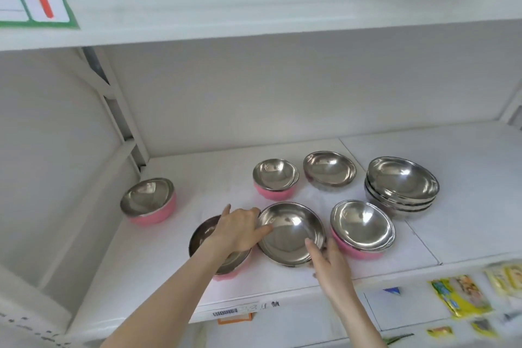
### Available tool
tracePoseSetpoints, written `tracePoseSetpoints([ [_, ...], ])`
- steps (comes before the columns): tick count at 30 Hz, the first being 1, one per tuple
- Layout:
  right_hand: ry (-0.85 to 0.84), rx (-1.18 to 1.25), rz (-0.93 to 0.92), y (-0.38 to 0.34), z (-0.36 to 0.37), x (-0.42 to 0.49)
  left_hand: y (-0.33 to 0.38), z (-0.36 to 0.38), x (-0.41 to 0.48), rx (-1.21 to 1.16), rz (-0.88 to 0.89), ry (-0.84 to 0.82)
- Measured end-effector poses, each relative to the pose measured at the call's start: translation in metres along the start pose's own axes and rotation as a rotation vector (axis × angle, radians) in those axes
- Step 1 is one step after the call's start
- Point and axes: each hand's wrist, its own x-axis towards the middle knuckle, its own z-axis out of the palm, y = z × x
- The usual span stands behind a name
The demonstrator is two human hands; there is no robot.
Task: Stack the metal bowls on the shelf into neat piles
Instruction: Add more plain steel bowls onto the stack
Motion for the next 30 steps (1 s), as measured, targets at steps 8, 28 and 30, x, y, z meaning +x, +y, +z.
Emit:
tracePoseSetpoints([
  [8, 0.004, 0.146, 0.048, -0.014, 0.014, 0.018, -0.005, -0.009, 0.017, -0.226, -0.043, -0.066],
  [28, -0.029, 0.21, -0.073, -0.058, -0.047, 0.025, 0.046, -0.041, -0.02, -0.576, 0.07, 0.26],
  [30, -0.06, 0.239, -0.057, -0.055, -0.059, 0.027, 0.06, -0.04, -0.024, -0.578, 0.063, 0.278],
])
